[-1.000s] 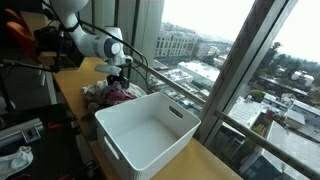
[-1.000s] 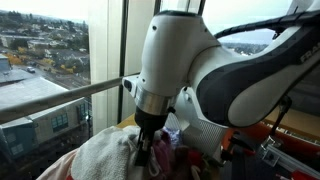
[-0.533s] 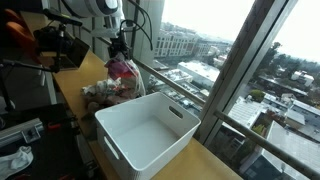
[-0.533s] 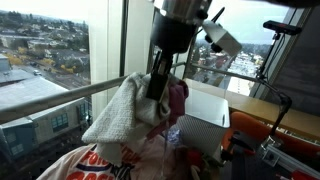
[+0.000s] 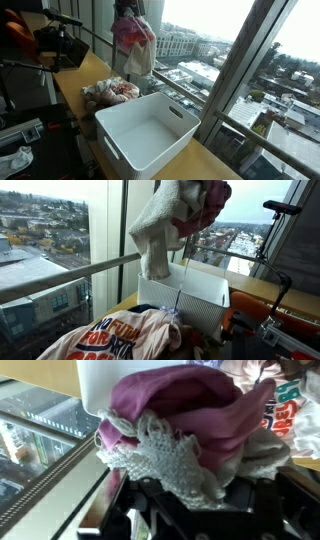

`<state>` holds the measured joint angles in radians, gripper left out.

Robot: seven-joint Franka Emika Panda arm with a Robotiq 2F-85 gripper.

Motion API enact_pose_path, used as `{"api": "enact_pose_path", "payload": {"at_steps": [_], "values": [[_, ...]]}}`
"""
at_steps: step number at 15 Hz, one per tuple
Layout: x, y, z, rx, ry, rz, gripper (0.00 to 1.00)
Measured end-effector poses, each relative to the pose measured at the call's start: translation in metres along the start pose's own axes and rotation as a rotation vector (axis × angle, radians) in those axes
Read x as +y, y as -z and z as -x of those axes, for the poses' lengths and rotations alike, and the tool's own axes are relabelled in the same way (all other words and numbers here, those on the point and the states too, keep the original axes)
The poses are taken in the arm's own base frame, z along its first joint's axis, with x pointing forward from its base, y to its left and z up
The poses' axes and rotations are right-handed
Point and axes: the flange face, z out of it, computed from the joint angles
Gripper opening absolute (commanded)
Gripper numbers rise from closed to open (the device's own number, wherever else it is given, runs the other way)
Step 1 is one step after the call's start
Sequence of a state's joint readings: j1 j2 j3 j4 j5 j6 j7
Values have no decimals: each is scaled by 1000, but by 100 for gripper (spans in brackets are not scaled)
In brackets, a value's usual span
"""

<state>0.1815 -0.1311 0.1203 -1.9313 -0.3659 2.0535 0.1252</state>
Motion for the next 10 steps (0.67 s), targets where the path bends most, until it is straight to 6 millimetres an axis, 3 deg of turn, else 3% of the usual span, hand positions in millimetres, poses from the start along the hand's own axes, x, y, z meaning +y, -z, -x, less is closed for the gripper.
{"api": "enact_pose_path", "payload": {"at_steps": [3,6,8,10], "values": [[74,29,29,-15,-106,47,5],[126,12,61,-60,-172,61,5],[130,-23,77,-99,-184,45,5],[113,-67,89,-127,-169,10,5]]}}
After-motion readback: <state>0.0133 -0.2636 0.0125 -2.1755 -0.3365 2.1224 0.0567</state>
